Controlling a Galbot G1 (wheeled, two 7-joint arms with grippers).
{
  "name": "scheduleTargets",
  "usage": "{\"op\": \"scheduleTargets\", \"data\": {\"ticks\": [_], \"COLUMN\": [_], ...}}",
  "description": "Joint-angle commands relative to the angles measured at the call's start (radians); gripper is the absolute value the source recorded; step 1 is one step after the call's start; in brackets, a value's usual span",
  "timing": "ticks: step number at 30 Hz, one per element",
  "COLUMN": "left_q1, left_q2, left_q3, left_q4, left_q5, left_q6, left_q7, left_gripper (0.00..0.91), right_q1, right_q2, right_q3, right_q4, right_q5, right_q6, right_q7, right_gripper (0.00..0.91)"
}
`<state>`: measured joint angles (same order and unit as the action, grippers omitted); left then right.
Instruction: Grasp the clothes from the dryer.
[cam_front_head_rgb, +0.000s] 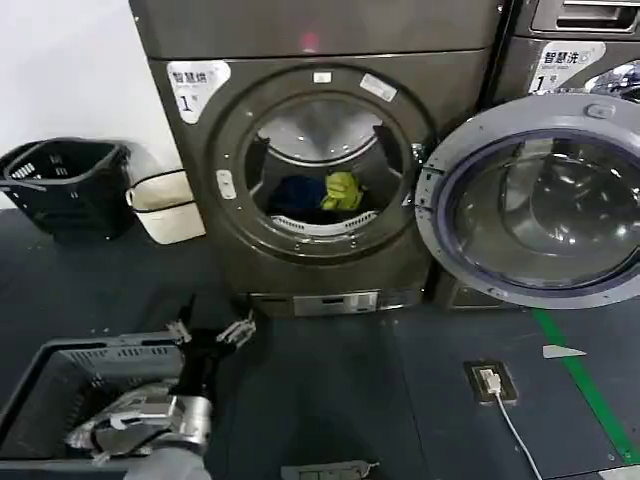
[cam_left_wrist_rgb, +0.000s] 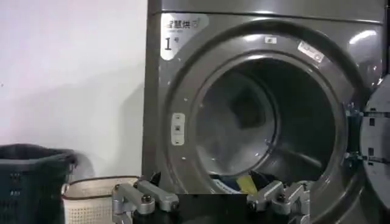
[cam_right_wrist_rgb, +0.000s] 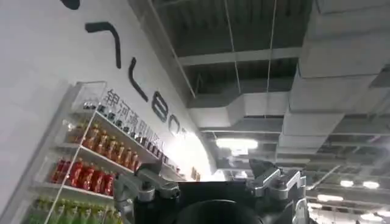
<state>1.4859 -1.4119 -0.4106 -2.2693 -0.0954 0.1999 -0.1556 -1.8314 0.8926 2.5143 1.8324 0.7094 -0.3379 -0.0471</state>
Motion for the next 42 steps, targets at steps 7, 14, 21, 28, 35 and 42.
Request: {"op": "scheduleTargets", "data": {"ticks": [7, 14, 21, 28, 35, 42], "left_q1": [0.002, 0.002, 0.005, 0.005, 0.009, 0.017], "left_q2": [-0.032, -0.052, -0.056, -0.057, -0.053, -0.050], "left_q3": [0.027, 0.042, 0.051, 0.061, 0.068, 0.068], "left_q4": [-0.007, -0.008, -0.006, -0.004, -0.004, -0.009], "left_q5": [0.029, 0.046, 0.055, 0.060, 0.066, 0.070], "left_q6": [0.003, 0.002, 0.004, 0.004, 0.005, 0.003], "left_q7": [0.015, 0.023, 0.031, 0.035, 0.039, 0.041], "left_gripper": [0.907, 0.907, 0.907, 0.907, 0.907, 0.907], "right_q1": [0.004, -0.003, 0.002, -0.003, -0.003, -0.005], "right_q2": [-0.002, -0.015, -0.021, -0.023, -0.024, -0.022], "right_q3": [-0.001, 0.009, 0.002, 0.011, 0.012, 0.007], "right_q4": [-0.002, -0.014, -0.019, -0.025, -0.025, -0.024], "right_q5": [0.002, 0.003, 0.001, 0.001, 0.001, 0.033], "right_q6": [0.012, 0.015, 0.017, 0.019, 0.020, 0.075], "right_q7": [-0.006, -0.013, -0.013, -0.015, -0.015, -0.009], "right_gripper": [0.907, 0.907, 0.907, 0.907, 0.907, 0.907]}}
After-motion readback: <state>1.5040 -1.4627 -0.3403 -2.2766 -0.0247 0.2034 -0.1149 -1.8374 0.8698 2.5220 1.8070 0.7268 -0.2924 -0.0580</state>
